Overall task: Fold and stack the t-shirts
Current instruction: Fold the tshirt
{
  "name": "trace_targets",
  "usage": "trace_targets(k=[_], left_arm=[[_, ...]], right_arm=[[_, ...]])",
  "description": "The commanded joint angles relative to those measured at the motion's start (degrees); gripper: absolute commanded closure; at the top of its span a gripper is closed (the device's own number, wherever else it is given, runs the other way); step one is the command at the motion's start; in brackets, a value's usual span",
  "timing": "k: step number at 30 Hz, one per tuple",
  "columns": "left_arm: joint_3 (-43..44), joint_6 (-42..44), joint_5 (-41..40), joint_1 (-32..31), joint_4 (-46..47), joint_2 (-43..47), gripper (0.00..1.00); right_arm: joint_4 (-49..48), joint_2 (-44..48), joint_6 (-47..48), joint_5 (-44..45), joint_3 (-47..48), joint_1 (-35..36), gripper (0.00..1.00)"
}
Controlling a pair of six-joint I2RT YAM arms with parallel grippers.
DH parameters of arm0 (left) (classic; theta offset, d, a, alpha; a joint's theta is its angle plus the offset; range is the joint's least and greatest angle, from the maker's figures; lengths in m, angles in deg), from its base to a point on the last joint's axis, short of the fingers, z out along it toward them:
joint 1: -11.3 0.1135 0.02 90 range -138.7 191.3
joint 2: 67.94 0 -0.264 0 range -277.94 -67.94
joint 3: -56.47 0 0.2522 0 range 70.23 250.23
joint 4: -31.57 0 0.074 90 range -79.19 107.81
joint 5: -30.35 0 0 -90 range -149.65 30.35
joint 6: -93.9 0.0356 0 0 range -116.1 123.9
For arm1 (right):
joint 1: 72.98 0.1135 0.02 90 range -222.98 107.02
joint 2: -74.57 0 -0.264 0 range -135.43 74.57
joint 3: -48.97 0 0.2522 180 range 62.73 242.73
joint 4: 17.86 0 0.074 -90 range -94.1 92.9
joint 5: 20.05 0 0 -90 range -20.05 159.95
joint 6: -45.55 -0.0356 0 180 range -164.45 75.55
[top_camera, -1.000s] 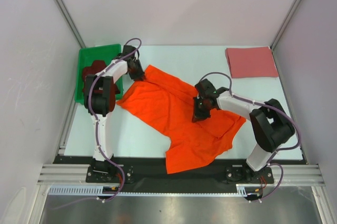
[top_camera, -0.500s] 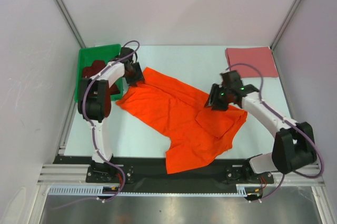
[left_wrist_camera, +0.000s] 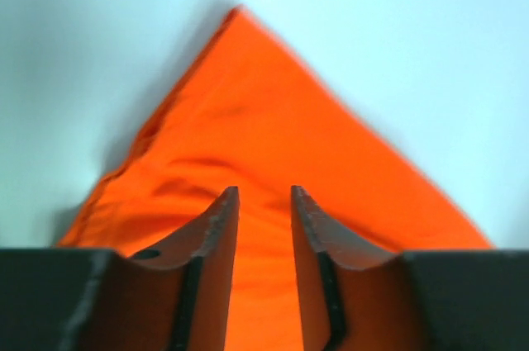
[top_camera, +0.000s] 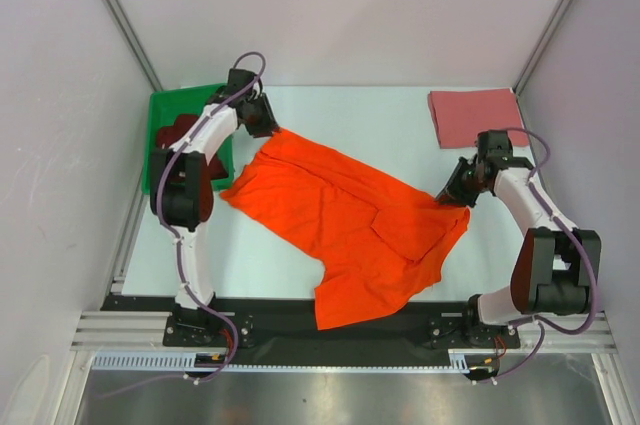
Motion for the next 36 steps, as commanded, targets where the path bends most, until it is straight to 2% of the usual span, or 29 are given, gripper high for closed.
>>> trace_targets(k=[1,3,7,10,14,19,26,30,36], left_arm=[[3.0,-0.7,10.2,0.0,7.5,-3.5,0.66],[2.9,-3.1,14.6,-0.5,12.2,-6.0,0.74],[6.5,-5.0,13.9,-2.1,12.0,-10.7,0.8],[8.0,-8.4,13.5,-2.1,9.9,-14.5,0.79],[8.0,-12.3,15.2,-2.1,11.6,-18.0,0.79],[9.2,-15.8,18.1,-1.6,14.3,-20.9,0.76],[16.0,-15.7,20.4,-0.5,13.3,-25.4,0.73],[17.4,-13.8,19.8,-0.4,11.5,-23.9,0.66],[10.2,-10.5,12.6,0.1,8.4,-13.9,0.61]], right_arm=[[0.6,-0.2,1.3,-0.5,-0.1,-2.2,0.82],[0.6,-2.0,1.3,-0.6,0.5,-2.4,0.82],[0.0,-5.6,0.7,0.4,1.0,-2.8,0.83],[-0.9,-8.3,0.1,-0.3,0.5,-4.2,0.83],[-0.4,-8.1,0.2,-1.9,-3.2,-7.0,0.86],[-2.7,-5.2,-0.6,-1.5,-12.8,-10.1,0.86],[-2.1,-6.5,-0.3,-2.7,-10.4,-11.3,0.86],[2.6,-2.3,1.6,-1.4,-6.2,-11.5,0.85],[5.0,0.3,2.2,-1.9,-0.9,-11.5,0.8]])
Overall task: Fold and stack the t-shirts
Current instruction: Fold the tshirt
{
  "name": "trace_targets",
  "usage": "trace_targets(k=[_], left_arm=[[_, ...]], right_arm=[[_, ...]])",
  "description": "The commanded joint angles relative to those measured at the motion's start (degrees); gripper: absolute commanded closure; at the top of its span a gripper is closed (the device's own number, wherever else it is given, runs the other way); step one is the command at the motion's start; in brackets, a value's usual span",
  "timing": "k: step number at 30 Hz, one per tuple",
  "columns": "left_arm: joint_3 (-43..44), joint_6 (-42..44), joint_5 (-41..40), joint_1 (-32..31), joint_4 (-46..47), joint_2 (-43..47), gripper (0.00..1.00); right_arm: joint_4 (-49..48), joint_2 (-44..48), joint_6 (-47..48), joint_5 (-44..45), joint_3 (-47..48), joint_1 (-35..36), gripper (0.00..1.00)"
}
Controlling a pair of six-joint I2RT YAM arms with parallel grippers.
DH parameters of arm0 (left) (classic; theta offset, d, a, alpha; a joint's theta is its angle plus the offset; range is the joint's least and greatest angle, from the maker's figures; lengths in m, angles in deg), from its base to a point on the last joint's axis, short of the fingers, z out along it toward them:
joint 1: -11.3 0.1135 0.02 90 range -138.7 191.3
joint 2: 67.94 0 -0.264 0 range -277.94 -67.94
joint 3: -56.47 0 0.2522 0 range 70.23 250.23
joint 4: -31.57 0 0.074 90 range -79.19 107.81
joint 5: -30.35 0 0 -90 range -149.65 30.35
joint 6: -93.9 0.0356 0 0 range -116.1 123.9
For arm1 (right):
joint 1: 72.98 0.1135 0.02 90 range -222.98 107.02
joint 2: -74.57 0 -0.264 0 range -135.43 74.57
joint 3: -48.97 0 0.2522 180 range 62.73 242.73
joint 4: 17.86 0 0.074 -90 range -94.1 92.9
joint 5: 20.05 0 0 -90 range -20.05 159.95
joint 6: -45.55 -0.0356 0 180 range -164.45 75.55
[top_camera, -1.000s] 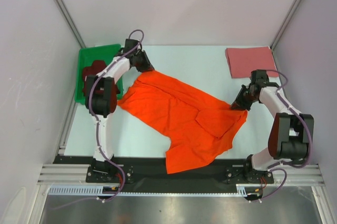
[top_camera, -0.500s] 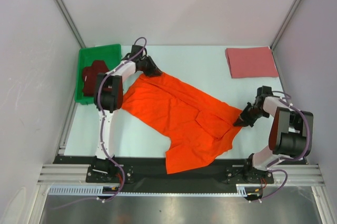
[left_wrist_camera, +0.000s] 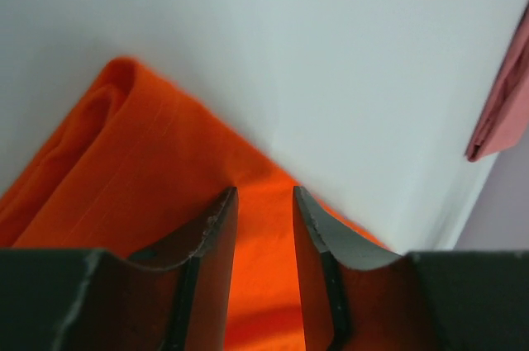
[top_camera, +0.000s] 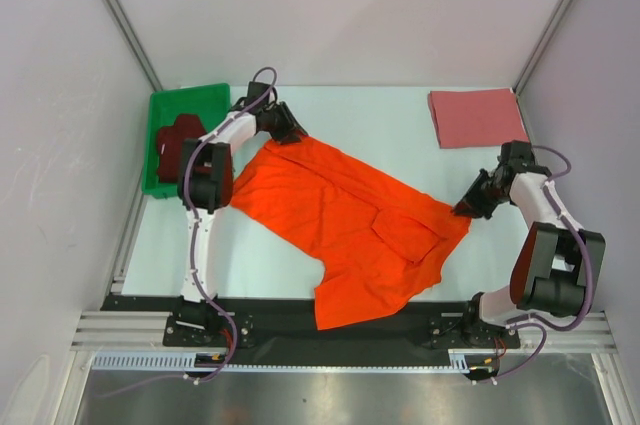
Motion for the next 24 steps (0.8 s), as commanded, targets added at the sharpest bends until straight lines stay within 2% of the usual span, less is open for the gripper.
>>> trace_targets(k=[1,8,10,12,15,16,20,24], left_arm=[[-4.2,4.2,-6.4,1.1,-3.5,8.2,0.6],[-2.7,6.0,-7.0,1.1,-5.8,9.2,0.61],[-3.7,5.7,-7.5,1.1,-7.0,9.1,0.7],[-4.0,5.4,-8.6,1.1,-8.5,8.4,0.72],[-3.8,6.2,-8.7,1.3,-9.4,6.8,0.68],[-3.0,6.2,-8.3,1.4,-9.7,5.2,0.62],[0.1,5.0,-4.2,2.0,-8.3,0.7,0.63],[2.1,3.2,-3.1,2.4,-5.3,-1.8,0.61]], right_arm=[[1.3,1.1,1.1,0.2,3.7,-0.3,0.8],[-3.9,-4.9,-1.0,-1.6,3.3,-0.4,0.8],[-5.0,-6.2,-1.8,-1.7,2.2,-0.7,0.8],[-6.4,-6.5,-1.9,-1.2,0.6,-1.0,0.81],[-8.6,-7.2,-1.8,1.1,-1.3,-1.5,0.81],[-9.2,-7.9,-1.9,1.6,-1.8,-2.1,0.81],[-13.8,-9.7,-2.9,1.8,-4.2,-4.3,0.82],[-13.3,-14.7,-1.1,2.4,-1.1,-4.8,0.81]])
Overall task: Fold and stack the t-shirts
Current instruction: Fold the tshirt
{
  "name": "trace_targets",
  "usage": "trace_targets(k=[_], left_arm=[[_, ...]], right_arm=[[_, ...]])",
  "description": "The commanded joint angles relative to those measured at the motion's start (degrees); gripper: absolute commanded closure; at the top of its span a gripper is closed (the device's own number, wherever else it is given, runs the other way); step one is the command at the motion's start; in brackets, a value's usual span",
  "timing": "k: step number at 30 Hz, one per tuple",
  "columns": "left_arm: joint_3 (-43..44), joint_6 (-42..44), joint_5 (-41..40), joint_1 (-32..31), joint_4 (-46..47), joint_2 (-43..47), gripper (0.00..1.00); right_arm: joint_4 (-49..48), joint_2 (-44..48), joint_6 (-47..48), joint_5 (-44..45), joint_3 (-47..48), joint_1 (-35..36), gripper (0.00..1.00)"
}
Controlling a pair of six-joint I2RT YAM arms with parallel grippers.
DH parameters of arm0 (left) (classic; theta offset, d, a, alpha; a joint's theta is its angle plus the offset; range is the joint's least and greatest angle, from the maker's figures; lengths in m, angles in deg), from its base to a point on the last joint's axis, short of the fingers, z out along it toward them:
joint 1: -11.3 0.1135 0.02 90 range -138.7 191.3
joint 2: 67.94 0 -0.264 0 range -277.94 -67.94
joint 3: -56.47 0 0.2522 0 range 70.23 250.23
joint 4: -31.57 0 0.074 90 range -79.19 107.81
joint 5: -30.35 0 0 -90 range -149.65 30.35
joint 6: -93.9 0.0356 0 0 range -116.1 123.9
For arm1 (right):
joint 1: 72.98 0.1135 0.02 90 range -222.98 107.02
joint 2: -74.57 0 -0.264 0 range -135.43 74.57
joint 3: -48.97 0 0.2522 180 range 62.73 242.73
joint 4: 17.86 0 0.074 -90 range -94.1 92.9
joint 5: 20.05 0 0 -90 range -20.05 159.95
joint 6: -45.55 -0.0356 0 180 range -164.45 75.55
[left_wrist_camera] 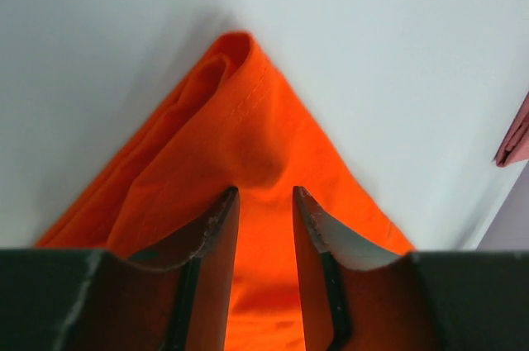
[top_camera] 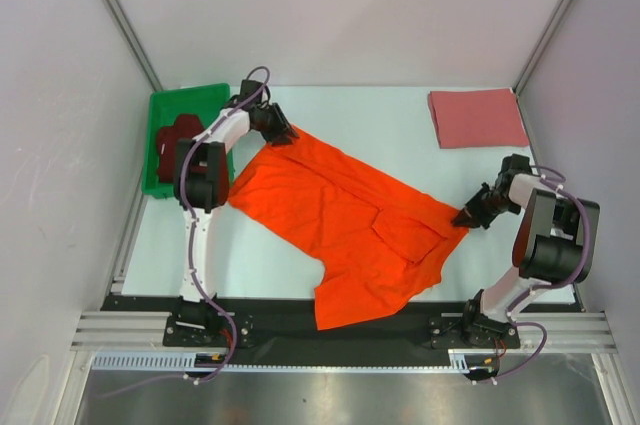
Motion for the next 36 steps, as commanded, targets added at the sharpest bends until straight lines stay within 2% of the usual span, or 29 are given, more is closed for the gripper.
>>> trace_targets(k=[1,3,4,6,11,16,18,21,23,25,28,32,33,35,36], left_arm=[[4.1,-1.4,1.0,0.6,3.1,-4.4,0.62],[2.9,-4.1,2.6,0.9,5.7,-5.3,0.63],[1.6,-4.9,3.9,0.9,9.9,-5.0,0.63],[0.4,-6.4,3.6,0.9,12.1,-4.8,0.62],[2.1,-8.8,5.6,1.1,16.4,-7.1,0.61],[6.0,-8.9,5.9,1.0,15.1,-5.9,0.51],[5.7,-6.6,5.2,1.1,12.5,-3.7,0.44],[3.6,-2.8,2.9,0.9,7.2,2.7,0.36],[1.7,-0.1,1.7,0.9,4.7,8.4,0.31],[-1.1,1.5,0.2,0.9,2.1,11.9,0.29],[-2.9,3.6,-0.8,0.7,-1.4,18.3,0.28],[-4.1,6.9,-3.4,0.4,-6.3,25.3,0.28],[-7.5,7.1,-4.0,0.3,-6.0,29.5,0.28],[-12.1,7.2,-5.4,0.4,-4.7,33.8,0.28],[-16.1,7.2,-5.8,0.4,-4.3,37.0,0.29]], right_arm=[[-2.1,-5.8,2.2,3.5,5.7,-0.6,0.81],[-0.8,-10.2,5.0,7.2,9.0,-0.7,0.8],[0.3,-11.5,5.5,7.9,11.7,-1.0,0.8],[1.1,-14.7,6.1,8.1,13.6,-2.3,0.8],[1.9,-17.4,7.1,8.6,18.4,-2.2,0.8],[6.6,-20.4,9.8,10.8,26.4,-1.8,0.8],[8.5,-19.7,10.7,13.6,30.2,-1.3,0.79],[12.9,-15.0,13.1,23.3,34.4,1.1,0.68],[16.1,-10.4,12.8,25.9,35.3,2.1,0.58],[17.8,-6.9,12.2,25.3,34.8,2.6,0.46],[20.6,-0.7,12.6,22.8,34.6,4.4,0.37],[23.8,7.7,12.8,21.7,32.1,14.8,0.36],[24.1,11.3,12.8,21.6,31.2,22.0,0.36],[24.3,15.2,10.6,21.6,27.5,29.2,0.36],[24.2,17.0,9.8,21.6,25.9,37.5,0.36]])
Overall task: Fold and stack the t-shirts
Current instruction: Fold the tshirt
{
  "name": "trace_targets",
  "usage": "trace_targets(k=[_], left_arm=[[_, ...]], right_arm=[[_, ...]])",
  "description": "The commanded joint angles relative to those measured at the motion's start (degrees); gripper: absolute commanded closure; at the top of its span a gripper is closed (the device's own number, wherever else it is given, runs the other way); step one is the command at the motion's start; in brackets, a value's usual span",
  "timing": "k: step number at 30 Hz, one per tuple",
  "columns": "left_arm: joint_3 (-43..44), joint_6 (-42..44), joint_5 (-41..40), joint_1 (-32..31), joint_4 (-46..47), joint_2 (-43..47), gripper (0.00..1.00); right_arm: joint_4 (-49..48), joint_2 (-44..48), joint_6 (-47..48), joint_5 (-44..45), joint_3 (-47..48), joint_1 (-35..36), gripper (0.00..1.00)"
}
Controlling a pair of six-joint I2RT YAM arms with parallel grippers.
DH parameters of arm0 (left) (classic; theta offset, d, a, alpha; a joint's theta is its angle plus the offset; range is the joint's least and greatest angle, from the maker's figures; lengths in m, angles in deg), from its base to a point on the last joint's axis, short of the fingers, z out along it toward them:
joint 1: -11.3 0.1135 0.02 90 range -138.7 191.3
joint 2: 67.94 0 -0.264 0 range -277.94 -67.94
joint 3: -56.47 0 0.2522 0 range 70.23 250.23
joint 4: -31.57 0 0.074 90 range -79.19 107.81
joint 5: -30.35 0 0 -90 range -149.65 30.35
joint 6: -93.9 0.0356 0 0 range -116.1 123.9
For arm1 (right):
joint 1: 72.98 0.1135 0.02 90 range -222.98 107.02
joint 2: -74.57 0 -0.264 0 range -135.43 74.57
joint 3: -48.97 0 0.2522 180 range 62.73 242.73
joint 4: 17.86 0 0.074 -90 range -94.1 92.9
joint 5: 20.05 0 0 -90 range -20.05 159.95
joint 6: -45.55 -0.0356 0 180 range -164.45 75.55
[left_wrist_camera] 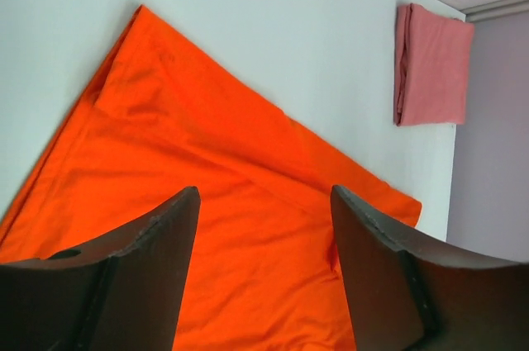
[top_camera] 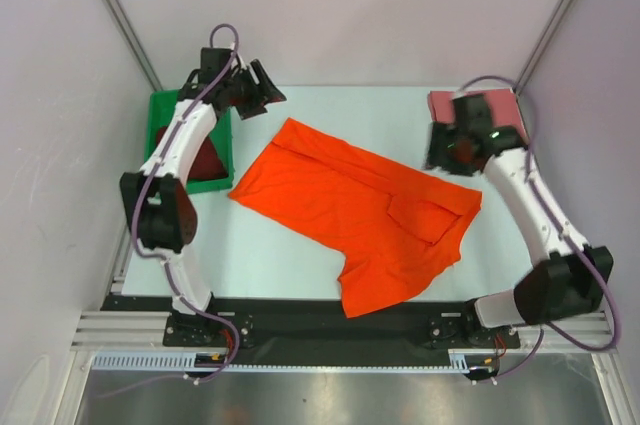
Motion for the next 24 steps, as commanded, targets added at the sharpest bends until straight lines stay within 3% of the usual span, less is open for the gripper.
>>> trace_targets(k=[1,2,5,6,10,12,14,19,24], left_arm=[[-8.4,3.1,-3.3,-0.2,-1.5,9.7,0.31],[-11.7,3.6,-3.1,0.1,-1.5,12.1,0.38],[-15.8,4.8,-3.2,0.8,-2.8,15.7,0.44],[-18.8,5.1,-3.6,1.2,-3.5,18.7,0.46],[-27.0,5.4,-4.9,1.9,-3.5,26.4,0.46],[-31.7,5.0,-5.1,2.0,-3.6,29.0,0.46],[-34.9,4.7,-4.6,2.0,-3.4,32.3,0.47],[-41.3,4.8,-5.0,2.6,-5.2,37.1,0.47],[-42.6,6.8,-5.7,3.8,-8.2,39.8,0.47]], right_arm=[[3.5,8.7,-3.4,-1.0,-5.8,17.5,0.36],[3.1,10.0,-4.3,0.4,-8.2,26.3,0.34],[2.2,12.3,-7.3,1.6,-11.5,37.1,0.31],[1.3,12.2,-8.2,1.9,-13.5,43.6,0.3],[-1.9,9.3,-10.9,2.1,-16.8,56.8,0.3],[-3.9,5.6,-11.2,1.6,-16.9,61.2,0.3],[-4.9,1.2,-11.3,1.8,-16.9,65.7,0.38],[-8.2,-5.8,-11.0,4.0,-17.3,69.4,0.53],[-9.5,-9.2,-11.3,4.4,-17.6,72.7,0.53]])
